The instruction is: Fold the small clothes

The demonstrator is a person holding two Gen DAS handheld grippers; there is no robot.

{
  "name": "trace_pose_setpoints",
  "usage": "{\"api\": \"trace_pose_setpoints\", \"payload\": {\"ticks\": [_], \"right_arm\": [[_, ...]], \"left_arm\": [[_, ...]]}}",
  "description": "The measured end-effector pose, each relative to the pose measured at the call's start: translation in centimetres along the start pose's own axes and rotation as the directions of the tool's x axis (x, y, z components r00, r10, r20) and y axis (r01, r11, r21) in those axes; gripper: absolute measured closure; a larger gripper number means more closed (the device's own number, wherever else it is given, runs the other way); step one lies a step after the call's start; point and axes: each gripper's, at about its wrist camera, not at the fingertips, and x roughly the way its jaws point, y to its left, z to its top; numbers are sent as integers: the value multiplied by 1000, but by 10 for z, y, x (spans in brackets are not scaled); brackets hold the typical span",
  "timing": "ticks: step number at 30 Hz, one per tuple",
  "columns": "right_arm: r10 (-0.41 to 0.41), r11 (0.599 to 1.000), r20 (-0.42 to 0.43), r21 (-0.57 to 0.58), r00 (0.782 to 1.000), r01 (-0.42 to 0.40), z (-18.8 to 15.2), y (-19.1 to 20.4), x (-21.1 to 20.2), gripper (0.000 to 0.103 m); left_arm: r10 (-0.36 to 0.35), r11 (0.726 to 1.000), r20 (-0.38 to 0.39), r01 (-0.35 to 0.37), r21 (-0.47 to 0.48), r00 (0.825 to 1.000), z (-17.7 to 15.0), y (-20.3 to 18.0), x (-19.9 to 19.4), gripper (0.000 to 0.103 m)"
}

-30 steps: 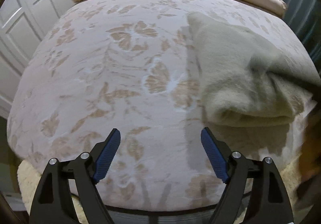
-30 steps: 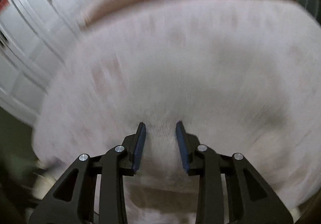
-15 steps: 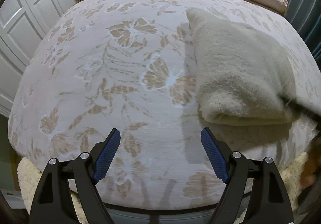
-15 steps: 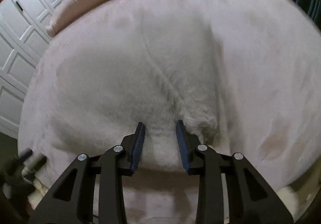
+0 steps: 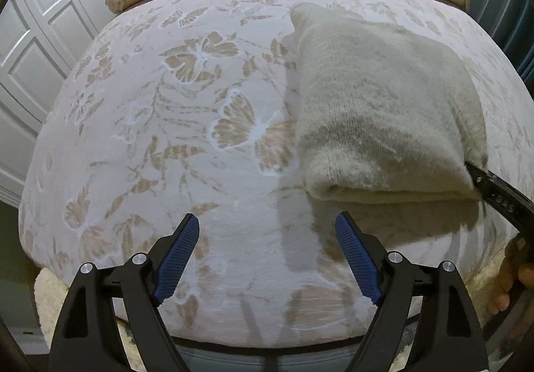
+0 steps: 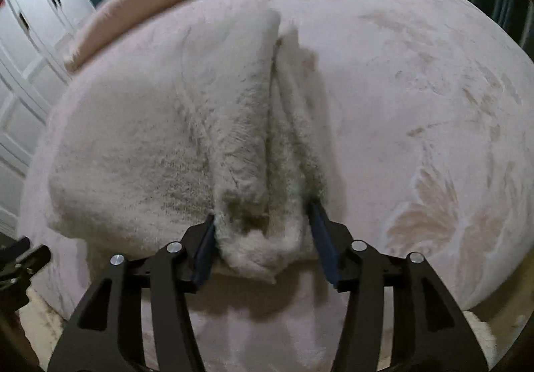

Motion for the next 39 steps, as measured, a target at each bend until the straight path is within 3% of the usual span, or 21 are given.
{"api": "trace_pose_setpoints", "payload": {"ticks": [3, 6, 10, 13, 16, 19, 22, 25, 28, 29, 30, 35, 39], "right_arm": [[31, 999, 6, 42, 1000, -31, 18, -1, -19, 53], [84, 994, 64, 67, 994, -88, 44, -4, -41, 53], [160, 980, 76, 107, 984, -167, 83, -5, -27, 52], [139, 985, 28, 104, 990, -141, 99, 1, 0, 50], [107, 991, -62, 88, 992, -102, 99, 9, 36, 51], [93, 995, -42, 21, 995, -93, 103, 20, 34, 86], [167, 986, 79, 9, 983, -168, 115, 20, -1, 88], [162, 987, 165, -11, 973, -162, 122, 16, -23, 88], [63, 998, 52, -11, 997, -62, 113, 6, 22, 88], [40, 999, -36, -14, 999, -40, 106, 3, 49, 87], [42, 999, -44, -16, 998, -43, 99, 0, 62, 87], [101, 992, -13, 74, 995, -99, 109, -7, 29, 83], [113, 991, 73, 69, 991, -118, 97, -8, -24, 83]], "left_arm": [[13, 1000, 5, -13, 18, 1000, 3, -5, -2, 22], [-10, 1000, 30, 10, 15, 999, 15, -14, -8, 22], [-44, 999, 86, 42, 26, 995, 41, -30, -17, 21], [-72, 997, 111, 69, 24, 991, 64, -44, -17, 17], [-72, 997, 96, 71, 16, 993, 82, -54, -8, 17], [-52, 999, 79, 52, -1, 996, 95, -60, 3, 17], [-37, 999, 79, 37, -3, 996, 99, -63, 8, 17], [-24, 1000, 73, 24, 1, 997, 100, -65, 16, 16], [-24, 1000, 52, 24, -8, 998, 101, -66, 25, 17], [-19, 1000, 45, 19, -6, 999, 101, -66, 29, 17], [-18, 1000, 41, 18, -5, 999, 100, -67, 32, 16], [-7, 1000, 40, 8, -6, 999, 98, -66, 37, 16], [-31, 999, 44, 32, -15, 999, 95, -62, 33, 16]]}}
